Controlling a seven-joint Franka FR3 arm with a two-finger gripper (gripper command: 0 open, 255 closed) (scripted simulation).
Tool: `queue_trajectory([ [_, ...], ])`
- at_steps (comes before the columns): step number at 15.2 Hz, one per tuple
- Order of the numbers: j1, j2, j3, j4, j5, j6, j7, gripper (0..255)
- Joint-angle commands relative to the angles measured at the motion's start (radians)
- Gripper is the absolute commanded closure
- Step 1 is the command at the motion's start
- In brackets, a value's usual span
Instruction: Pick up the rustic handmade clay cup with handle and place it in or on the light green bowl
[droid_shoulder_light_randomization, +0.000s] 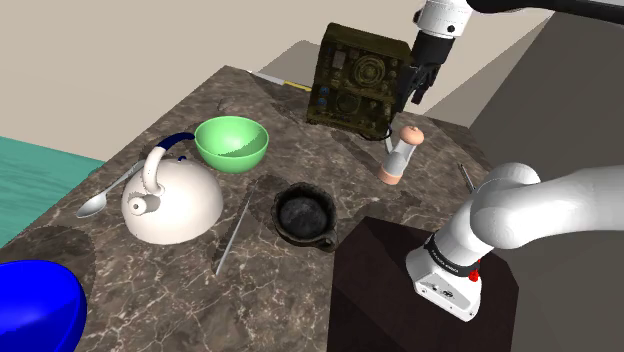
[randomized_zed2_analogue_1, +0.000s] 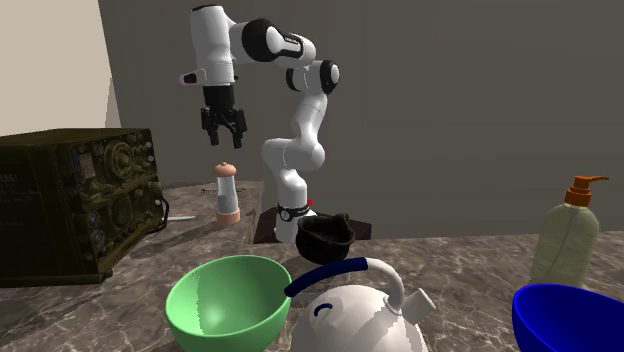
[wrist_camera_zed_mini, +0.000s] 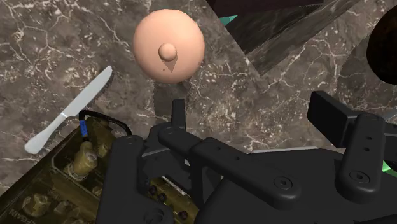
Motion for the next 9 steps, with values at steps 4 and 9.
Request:
queue_trajectory([
  [4, 0.022, -0.021, 0.063, -0.062, 0.045, 0.047, 0.076, 0],
  [9, 0.067, -0.025, 0.175, -0.140, 0.125, 0.137, 0.202, 0],
])
